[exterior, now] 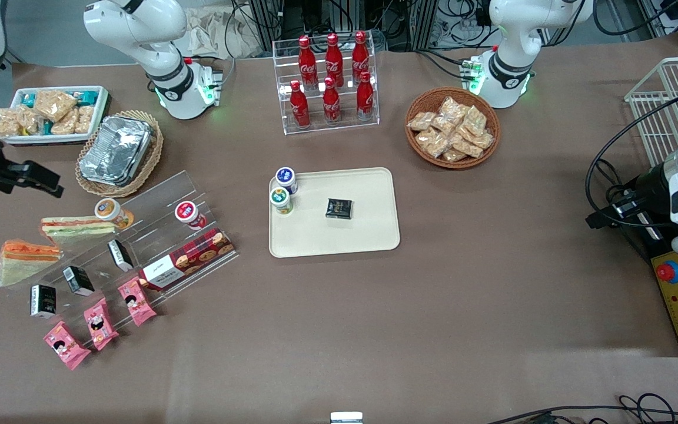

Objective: Place sandwich on tray

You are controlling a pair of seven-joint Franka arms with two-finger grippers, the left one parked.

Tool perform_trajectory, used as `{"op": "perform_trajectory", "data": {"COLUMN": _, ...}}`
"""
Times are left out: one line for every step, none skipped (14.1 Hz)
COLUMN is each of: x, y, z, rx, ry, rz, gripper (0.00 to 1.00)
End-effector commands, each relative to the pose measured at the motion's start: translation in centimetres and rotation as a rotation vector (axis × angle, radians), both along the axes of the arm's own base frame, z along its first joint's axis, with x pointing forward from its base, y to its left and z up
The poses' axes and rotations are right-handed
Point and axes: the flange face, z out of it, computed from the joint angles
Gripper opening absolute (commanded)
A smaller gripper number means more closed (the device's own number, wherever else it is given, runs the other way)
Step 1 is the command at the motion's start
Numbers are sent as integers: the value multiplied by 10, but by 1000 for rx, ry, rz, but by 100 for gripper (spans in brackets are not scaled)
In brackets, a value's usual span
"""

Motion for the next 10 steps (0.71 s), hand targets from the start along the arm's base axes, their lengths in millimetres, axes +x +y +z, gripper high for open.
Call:
{"op": "perform_trajectory", "data": {"x": 9, "y": -22, "z": -5, "rx": -20, "ry": -20, "rz": -35, "gripper": 100}}
{"op": "perform_trajectory", "data": {"x": 13, "y": -29, "z": -9, "rx": -23, "ry": -28, "rz": -50, "gripper": 100}}
{"op": "perform_trajectory", "data": {"x": 15, "y": -45, "z": -12, "rx": -25, "ry": -36, "rz": -84, "gripper": 100}}
{"op": "perform_trajectory", "data": {"x": 18, "y": -64, "z": -20, "rx": -31, "ry": -38, "rz": -118, "gripper": 100}}
{"op": "perform_trajectory", "data": {"x": 22, "y": -82, "z": -27, "rx": -39, "ry": -47, "rz": -149, "gripper": 100}}
{"op": "perform_trajectory", "data": {"x": 24, "y": -100, "z": -31, "rx": -38, "ry": -69, "rz": -185, "gripper": 100}}
{"op": "perform_trajectory", "data": {"x": 25, "y": -109, "z": -33, "rx": -43, "ry": -79, "rz": -201, "gripper": 100}}
{"op": "perform_trajectory", "data": {"x": 27, "y": -119, "z": -41, "rx": -49, "ry": -72, "rz": -215, "gripper": 100}}
{"op": "perform_trajectory", "data": {"x": 28, "y": -132, "z": -45, "rx": -60, "ry": -81, "rz": -237, "gripper": 100}}
{"op": "perform_trajectory", "data": {"x": 31, "y": -136, "z": -49, "rx": -66, "ry": -91, "rz": -245, "gripper": 100}}
